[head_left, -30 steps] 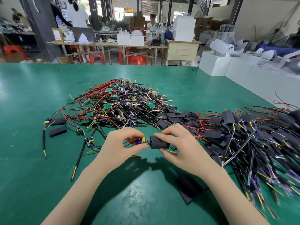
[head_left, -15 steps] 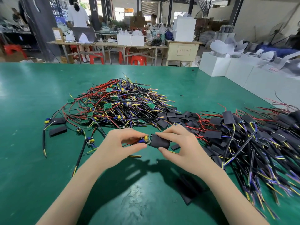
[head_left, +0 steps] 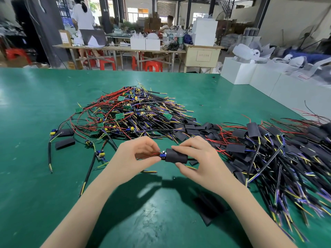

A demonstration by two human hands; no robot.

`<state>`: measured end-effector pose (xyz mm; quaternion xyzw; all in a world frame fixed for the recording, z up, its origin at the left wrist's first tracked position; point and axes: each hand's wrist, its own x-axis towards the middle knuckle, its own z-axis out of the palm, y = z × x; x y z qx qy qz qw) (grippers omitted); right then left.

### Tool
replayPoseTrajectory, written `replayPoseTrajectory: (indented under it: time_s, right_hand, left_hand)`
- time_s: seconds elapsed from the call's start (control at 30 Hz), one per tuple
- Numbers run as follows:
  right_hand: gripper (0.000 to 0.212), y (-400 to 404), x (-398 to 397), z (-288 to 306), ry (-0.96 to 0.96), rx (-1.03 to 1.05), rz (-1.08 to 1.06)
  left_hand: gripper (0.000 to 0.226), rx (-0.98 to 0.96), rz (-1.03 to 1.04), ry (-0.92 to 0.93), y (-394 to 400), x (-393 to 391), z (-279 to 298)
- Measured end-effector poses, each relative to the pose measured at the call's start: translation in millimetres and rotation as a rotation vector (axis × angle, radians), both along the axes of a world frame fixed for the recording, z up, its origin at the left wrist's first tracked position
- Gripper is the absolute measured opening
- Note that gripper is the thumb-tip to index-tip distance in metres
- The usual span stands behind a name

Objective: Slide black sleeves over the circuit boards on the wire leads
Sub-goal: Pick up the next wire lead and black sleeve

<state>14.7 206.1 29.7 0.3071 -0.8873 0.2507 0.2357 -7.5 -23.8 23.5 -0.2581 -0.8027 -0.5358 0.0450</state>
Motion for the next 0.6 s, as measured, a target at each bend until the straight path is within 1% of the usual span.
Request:
replayPoseTrajectory:
  time_s: [0.17,0.33,0.5,0.6]
  right_hand:
    - [0.035,-2.9,1.9,-2.3,-0.097,-0.037,0.021]
    - [0.033,-3.1,3.5,1.5,-0.171,-0.14,0.066]
    - [0.032,-3.4,4.0,3.9,-0.294,-0.223,0.071]
    - [0.03,-7.3,5.4,1.6,-0.308,-0.261,0.063]
  left_hand:
    - [0.023,0.014,0.012,0.006,1.3,0.9,-1.1]
    - [0.025,0.057,0.024,0.034,3.9,-0.3,-1.9]
    - [0.027,0.07,0.01,0.065,5.2,1.2,-2.2]
    - [0.03,0.079,0.027,0.064,7.1,1.3,-3.4]
